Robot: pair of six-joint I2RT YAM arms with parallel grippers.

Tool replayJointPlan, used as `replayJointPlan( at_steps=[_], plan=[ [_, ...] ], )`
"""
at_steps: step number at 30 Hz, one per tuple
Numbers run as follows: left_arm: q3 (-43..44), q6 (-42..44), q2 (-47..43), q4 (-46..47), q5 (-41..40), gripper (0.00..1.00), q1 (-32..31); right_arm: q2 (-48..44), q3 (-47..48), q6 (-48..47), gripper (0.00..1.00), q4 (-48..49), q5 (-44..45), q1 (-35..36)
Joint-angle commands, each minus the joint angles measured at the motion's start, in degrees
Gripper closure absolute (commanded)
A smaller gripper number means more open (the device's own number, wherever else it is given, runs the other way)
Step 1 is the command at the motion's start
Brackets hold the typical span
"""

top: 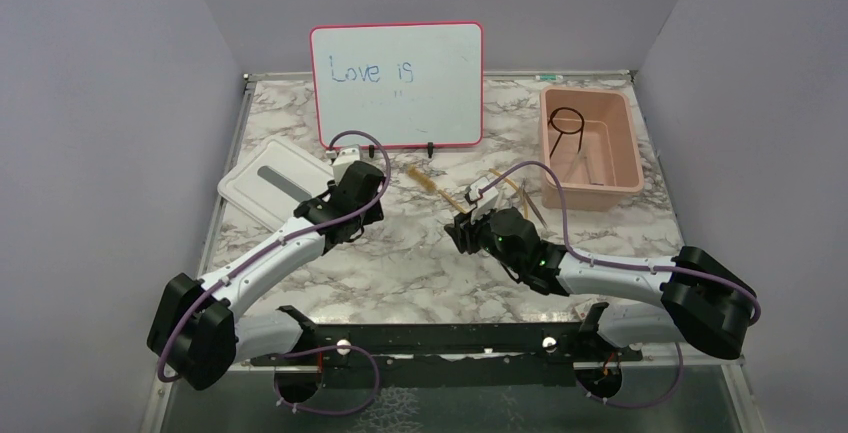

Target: Organize the chemistry lab equipment

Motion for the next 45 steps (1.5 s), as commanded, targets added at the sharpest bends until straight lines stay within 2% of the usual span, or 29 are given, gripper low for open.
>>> replayJointPlan(
  at_steps=[1,6,10,15,21,25,33,45],
  plan=[
    [1.1,1.2,-1.2,-0.1,0.6,0.5,0.4,-0.2,1.3,0.9,0.57,1.5,2.3,0.1],
    [4.3,3.1,-4.3,-2.2,-2.2,0.48,0.5,0.4,4.7,3.3,0.57,-3.4,6.8,0.1],
    [6.5,4.8,-7.1,-3.1,-2.4,0.46,0.6,4.9,11.1,6.7,0.57,-13.9,12.0,-0.7],
    [7.7,7.8,-11.7,-2.6,-0.5,0.44,0.6,11.8,18.5,9.7,0.6,-22.9,11.9,-3.8],
    [3.8,12.9,-19.5,3.9,4.7,0.34,0.6,20.6,26.6,9.6,0.61,-30.6,7.3,-6.8],
    [-0.8,13.2,-24.0,10.1,11.5,0.31,0.6,28.0,34.5,9.1,0.65,-36.0,7.4,-7.0],
    [-3.8,10.2,-25.4,14.4,20.5,0.31,0.6,37.1,43.1,4.9,0.69,-38.1,9.9,-7.2],
    [-4.8,9.3,-27.1,14.0,18.3,0.31,0.6,45.4,49.2,-4.2,0.71,-35.8,10.3,-7.8]
  ],
)
